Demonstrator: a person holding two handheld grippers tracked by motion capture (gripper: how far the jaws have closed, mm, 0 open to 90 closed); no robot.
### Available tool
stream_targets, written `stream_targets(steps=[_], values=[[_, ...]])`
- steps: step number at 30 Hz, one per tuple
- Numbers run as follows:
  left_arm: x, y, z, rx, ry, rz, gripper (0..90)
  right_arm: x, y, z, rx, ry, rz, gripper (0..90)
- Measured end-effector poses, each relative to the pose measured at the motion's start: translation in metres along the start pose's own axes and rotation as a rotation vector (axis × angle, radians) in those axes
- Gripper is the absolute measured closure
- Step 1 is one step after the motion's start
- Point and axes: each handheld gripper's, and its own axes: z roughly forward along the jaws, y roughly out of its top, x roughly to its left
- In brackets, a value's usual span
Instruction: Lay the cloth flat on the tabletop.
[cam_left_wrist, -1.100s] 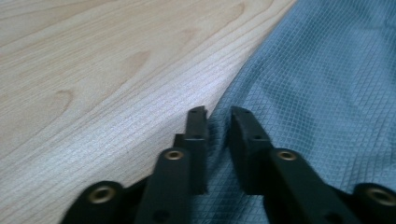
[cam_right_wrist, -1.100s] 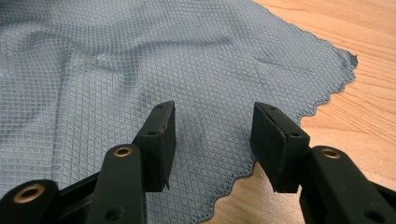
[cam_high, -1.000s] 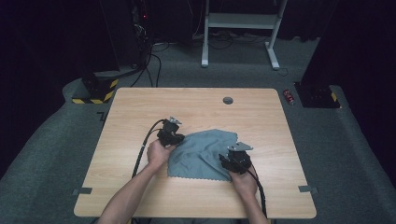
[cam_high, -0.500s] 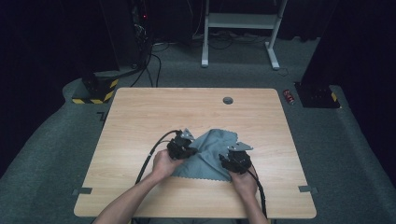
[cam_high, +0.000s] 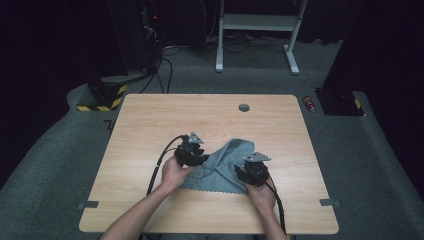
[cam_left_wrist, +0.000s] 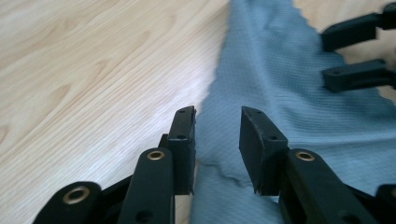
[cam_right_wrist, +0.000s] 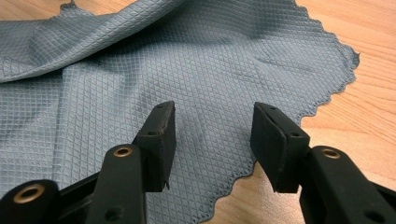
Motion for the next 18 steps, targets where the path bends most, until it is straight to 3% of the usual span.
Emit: stream_targets(steps=[2,3,7,12,18], values=[[0.001,-0.001,0.003,0.015,0.003,-0.002,65.6,0.000,0.000,0.000,0.000,0.000,0.000,50.2],[0.002,-0.004,0.009,0.045,0.009,-0.012,65.0,0.000,0.000,0.000,0.000,0.000,0.000,50.2],[0.007,-0.006,0.019,0.058,0.012,-0.054,64.8,0.000,0.000,0.000,-0.002,0.000,-0.006,50.2],[0.011,-0.004,0.025,0.059,0.020,-0.062,65.8,0.000,0.000,0.000,-0.002,0.000,-0.005,50.2],[0.013,-0.004,0.031,0.059,0.012,-0.071,76.4,0.000,0.000,0.000,-0.001,0.001,-0.006,50.2]])
